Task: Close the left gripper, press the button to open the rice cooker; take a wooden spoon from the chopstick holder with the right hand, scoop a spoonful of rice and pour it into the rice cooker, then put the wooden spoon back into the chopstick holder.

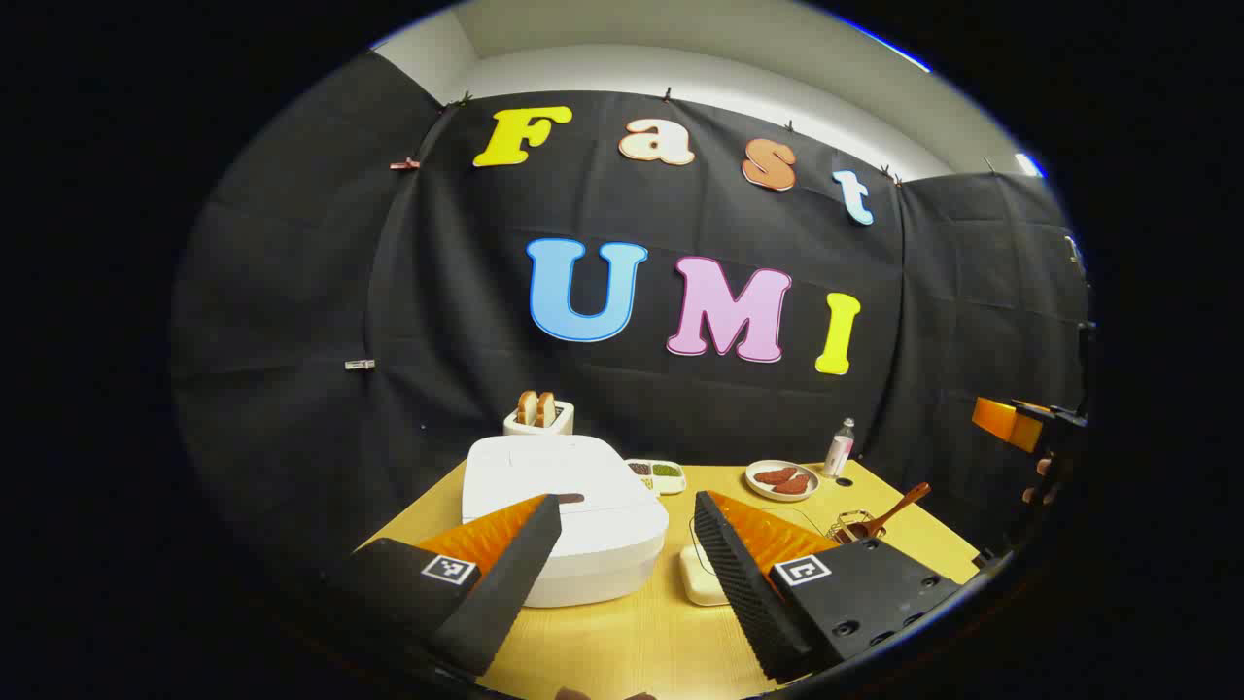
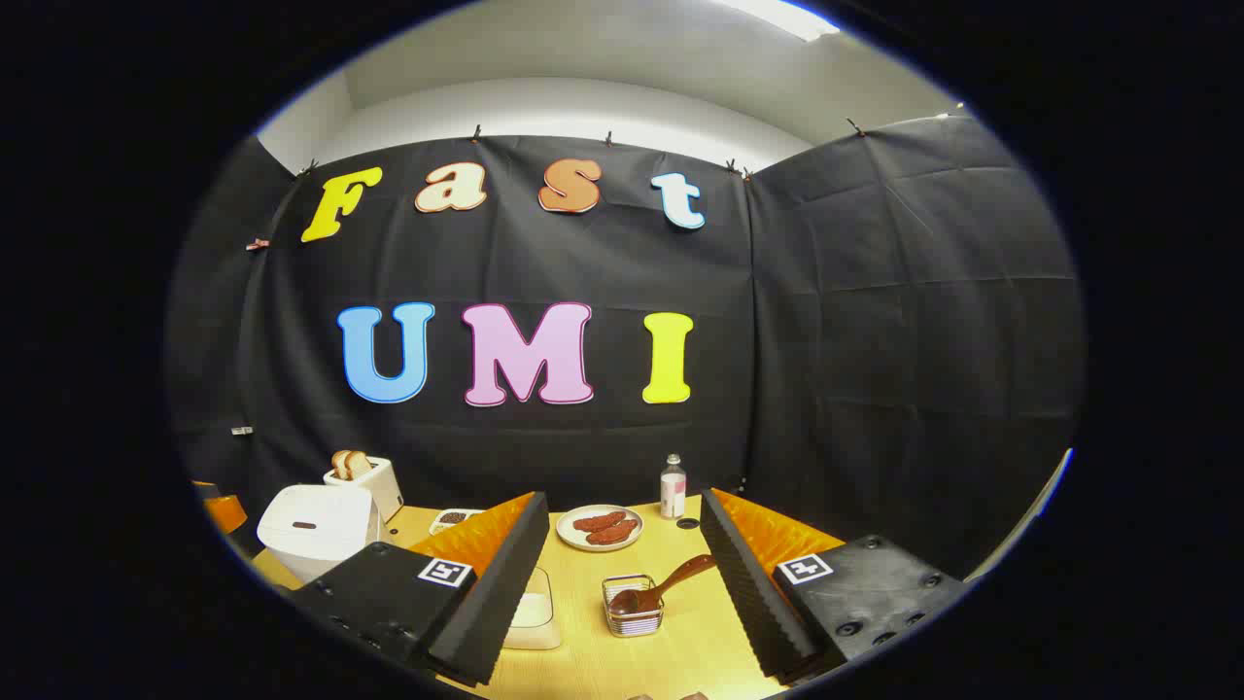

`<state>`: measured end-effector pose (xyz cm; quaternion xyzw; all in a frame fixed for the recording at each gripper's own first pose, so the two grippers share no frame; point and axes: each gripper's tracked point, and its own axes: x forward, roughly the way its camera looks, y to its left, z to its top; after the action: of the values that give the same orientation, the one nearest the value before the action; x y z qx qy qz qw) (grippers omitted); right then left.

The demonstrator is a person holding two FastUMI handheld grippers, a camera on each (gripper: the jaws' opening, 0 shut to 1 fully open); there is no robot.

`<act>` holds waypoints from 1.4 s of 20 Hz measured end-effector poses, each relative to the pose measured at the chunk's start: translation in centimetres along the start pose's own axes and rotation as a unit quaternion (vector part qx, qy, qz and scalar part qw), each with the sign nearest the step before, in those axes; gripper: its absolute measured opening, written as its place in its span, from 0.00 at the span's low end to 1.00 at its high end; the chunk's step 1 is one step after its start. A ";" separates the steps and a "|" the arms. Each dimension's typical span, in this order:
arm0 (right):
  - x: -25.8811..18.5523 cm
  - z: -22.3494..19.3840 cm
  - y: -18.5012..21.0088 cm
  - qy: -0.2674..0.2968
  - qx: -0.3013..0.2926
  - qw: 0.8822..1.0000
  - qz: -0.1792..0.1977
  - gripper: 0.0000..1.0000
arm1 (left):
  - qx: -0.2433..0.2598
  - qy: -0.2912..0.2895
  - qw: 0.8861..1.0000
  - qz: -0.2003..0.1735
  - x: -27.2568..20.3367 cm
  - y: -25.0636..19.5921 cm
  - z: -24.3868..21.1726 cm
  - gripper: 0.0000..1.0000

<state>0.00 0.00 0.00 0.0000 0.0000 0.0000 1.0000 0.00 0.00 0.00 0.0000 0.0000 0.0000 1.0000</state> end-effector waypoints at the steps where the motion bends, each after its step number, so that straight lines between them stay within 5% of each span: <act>1: -0.2 0.0 0.2 -0.003 -0.004 1.000 0.000 0.98 | -0.001 -0.001 1.000 0.000 0.0 0.3 -0.1 0.96; 27: -2.3 -2.4 0.3 0.024 0.013 1.000 -0.008 0.98 | 0.019 0.028 0.999 -0.003 5.2 2.8 0.8 0.96; 28: -2.4 -2.7 0.1 0.028 0.013 0.999 -0.011 0.96 | 0.020 0.030 0.999 -0.003 5.8 3.1 1.0 0.90</act>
<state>-2.43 0.10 -2.67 0.0130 0.0285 -0.0109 0.9995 5.78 3.09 1.01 0.0196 0.0302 -0.0027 0.9993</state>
